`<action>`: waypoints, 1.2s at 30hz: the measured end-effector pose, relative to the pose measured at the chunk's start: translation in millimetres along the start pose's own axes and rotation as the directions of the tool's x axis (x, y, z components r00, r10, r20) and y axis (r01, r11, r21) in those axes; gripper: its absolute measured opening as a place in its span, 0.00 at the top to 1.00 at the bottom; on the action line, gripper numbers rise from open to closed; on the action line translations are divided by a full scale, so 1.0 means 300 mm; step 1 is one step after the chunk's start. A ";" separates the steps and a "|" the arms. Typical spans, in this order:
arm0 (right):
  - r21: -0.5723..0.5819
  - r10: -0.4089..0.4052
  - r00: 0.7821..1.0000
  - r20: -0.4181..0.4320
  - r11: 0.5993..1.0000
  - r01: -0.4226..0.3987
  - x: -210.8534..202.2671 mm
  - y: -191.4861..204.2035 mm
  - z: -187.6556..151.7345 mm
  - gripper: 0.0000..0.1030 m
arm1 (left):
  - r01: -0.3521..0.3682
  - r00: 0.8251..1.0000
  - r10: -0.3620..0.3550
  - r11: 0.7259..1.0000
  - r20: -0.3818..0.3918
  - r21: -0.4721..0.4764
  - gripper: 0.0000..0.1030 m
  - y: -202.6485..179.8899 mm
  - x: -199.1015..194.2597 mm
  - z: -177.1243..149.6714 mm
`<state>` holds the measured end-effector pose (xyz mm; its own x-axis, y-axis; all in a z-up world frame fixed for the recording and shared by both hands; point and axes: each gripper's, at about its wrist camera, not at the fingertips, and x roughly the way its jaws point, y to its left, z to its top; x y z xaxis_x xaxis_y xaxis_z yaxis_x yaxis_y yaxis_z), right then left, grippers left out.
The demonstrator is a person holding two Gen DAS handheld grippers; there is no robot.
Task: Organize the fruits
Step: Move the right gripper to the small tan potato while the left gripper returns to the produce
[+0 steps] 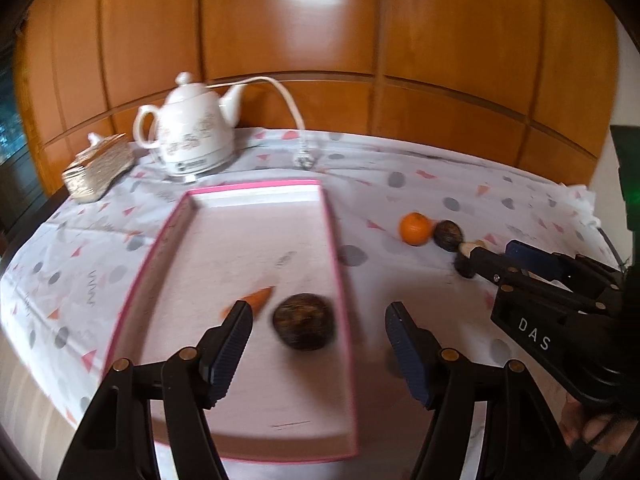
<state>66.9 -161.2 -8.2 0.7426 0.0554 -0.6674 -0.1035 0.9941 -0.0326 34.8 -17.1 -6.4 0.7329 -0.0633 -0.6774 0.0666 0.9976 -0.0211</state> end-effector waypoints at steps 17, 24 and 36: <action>0.224 -0.143 0.985 -0.097 0.961 0.162 0.000 -0.443 -0.193 0.62 | 0.175 0.979 -0.165 0.981 -0.118 0.082 0.33 -0.206 0.146 0.003; 0.260 -0.111 0.988 -0.111 0.956 0.137 0.015 -0.491 -0.233 0.62 | 0.248 0.956 -0.234 0.967 -0.176 0.062 0.35 -0.257 0.205 0.001; 0.252 -0.050 0.995 -0.088 0.965 0.071 0.047 -0.486 -0.218 0.62 | 0.307 0.933 -0.289 0.950 -0.215 0.052 0.47 -0.307 0.263 0.000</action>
<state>49.1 -311.4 -61.7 0.6859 -0.0028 -0.7277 0.1198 0.9868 0.1091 86.6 -114.0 -58.0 0.5184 -0.3413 -0.7841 0.3234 0.9271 -0.1897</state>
